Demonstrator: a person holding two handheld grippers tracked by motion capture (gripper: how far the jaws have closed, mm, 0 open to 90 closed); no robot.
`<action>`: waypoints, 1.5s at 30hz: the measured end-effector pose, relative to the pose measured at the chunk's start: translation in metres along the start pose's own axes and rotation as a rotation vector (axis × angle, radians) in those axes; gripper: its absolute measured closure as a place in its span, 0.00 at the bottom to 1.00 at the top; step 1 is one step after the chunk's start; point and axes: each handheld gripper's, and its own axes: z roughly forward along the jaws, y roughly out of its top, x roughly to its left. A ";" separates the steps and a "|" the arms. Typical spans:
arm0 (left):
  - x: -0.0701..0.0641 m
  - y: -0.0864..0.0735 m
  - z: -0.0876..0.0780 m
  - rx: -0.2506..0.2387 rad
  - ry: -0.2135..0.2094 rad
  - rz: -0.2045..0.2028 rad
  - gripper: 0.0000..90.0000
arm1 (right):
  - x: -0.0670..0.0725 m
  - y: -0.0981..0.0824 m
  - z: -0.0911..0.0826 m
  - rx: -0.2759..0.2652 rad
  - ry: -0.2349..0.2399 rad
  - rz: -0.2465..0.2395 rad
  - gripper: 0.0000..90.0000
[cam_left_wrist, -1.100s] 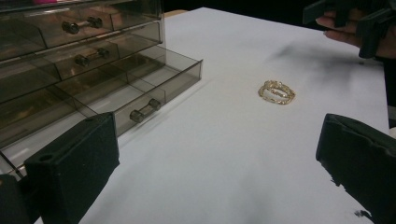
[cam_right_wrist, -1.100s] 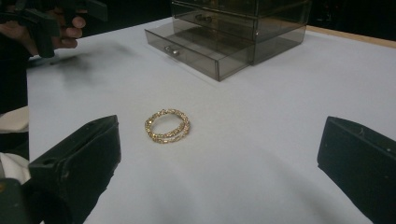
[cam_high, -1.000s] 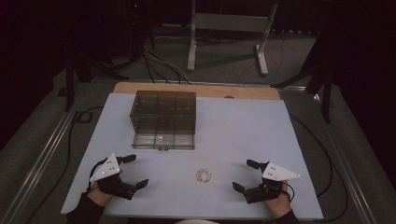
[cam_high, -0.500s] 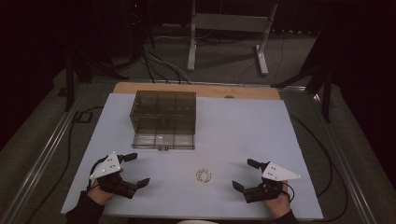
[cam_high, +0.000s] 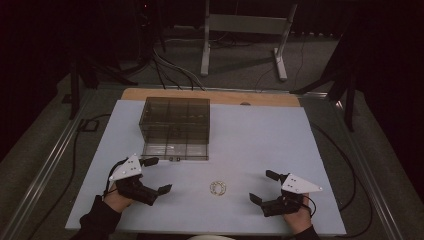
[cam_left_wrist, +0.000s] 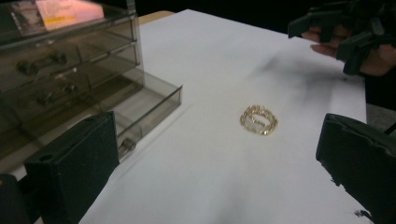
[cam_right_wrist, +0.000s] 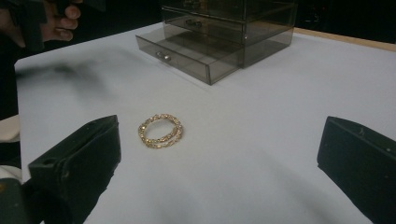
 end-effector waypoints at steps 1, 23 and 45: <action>-0.001 0.003 0.002 0.005 -0.004 0.002 0.00 | 0.000 0.000 0.000 0.000 -0.001 -0.002 0.00; -0.019 0.029 0.056 0.017 -0.118 0.036 0.00 | -0.001 -0.001 0.000 0.001 -0.006 0.006 0.00; -0.032 0.038 0.095 0.048 -0.150 0.010 0.01 | -0.001 -0.001 0.000 0.012 -0.005 0.014 0.00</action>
